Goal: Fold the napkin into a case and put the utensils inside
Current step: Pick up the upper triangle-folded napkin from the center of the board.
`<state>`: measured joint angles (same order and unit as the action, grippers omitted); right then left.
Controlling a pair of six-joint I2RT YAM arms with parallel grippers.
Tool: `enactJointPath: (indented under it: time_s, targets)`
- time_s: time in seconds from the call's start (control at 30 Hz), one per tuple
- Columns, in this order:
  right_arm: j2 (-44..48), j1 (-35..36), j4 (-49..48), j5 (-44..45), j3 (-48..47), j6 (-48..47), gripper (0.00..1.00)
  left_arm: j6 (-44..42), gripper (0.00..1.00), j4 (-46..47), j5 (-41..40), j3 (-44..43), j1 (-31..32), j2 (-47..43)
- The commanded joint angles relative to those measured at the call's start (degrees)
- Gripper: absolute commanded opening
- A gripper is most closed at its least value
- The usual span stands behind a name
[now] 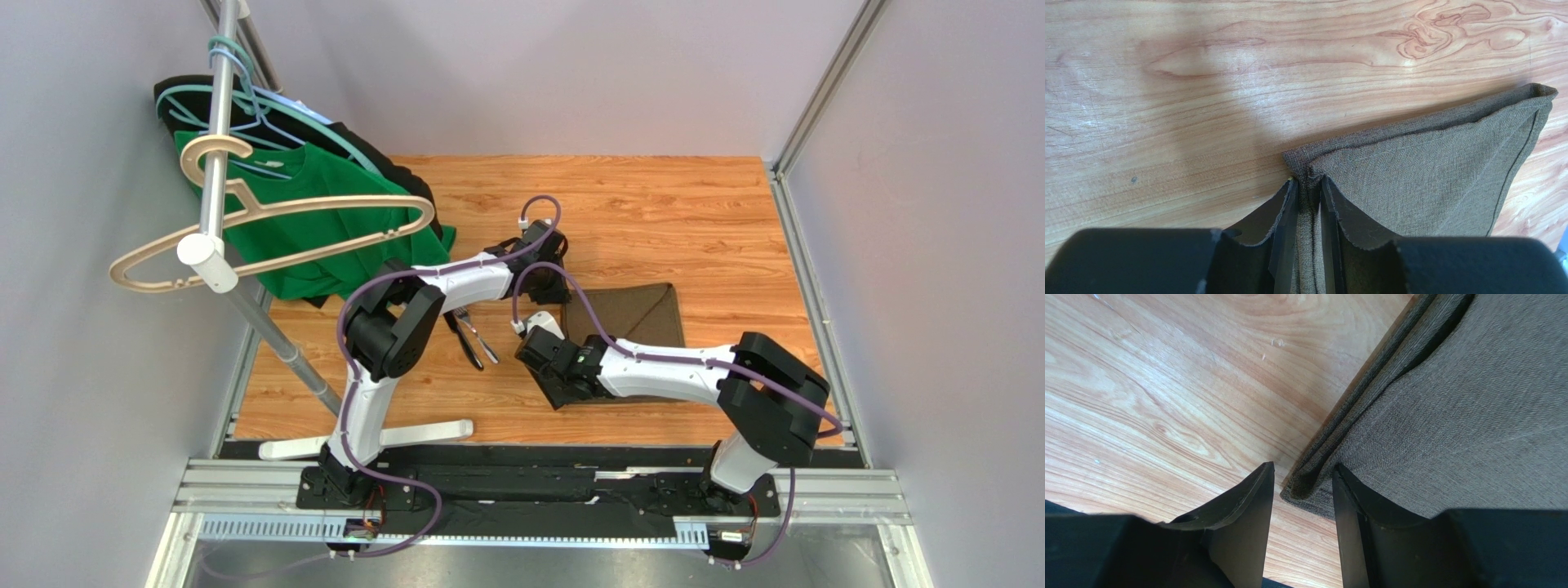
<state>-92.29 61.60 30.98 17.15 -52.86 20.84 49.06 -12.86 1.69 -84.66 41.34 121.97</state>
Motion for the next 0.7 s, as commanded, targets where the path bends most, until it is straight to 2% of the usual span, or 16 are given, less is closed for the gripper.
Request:
enactJointPath:
  time_s: [0.0,0.17,0.43,0.57,0.6,0.63,0.67]
  targets:
    - [-0.3,0.4,-3.1,-0.1,1.8,-0.6,0.44,-2.1,0.28,-1.9,0.8,1.3,-0.5,-0.5]
    - [-0.9,0.4,-4.4,-1.3,4.5,0.3,0.42,-2.7,0.27,-1.4,1.8,1.3,-0.7,-0.1]
    - [-3.6,0.0,-4.2,-0.5,5.8,1.3,0.3,-3.5,0.22,-0.4,3.0,2.0,-1.2,0.3]
    - [-3.8,-1.8,-4.9,-1.8,6.7,2.9,0.19,-4.1,0.12,0.2,3.3,2.7,-1.5,-0.1]
    - [-3.4,-1.8,-5.4,-2.0,7.0,2.8,0.15,-4.4,0.11,0.3,3.2,2.7,-1.6,-0.2]
    - [-3.0,-1.8,-6.2,-1.9,7.3,2.9,0.11,-4.7,0.04,0.5,3.3,3.0,-1.8,-0.2]
    - [-2.5,-1.9,-6.2,-1.1,7.4,3.5,0.02,-5.3,0.01,0.3,3.4,2.8,-1.8,-0.3]
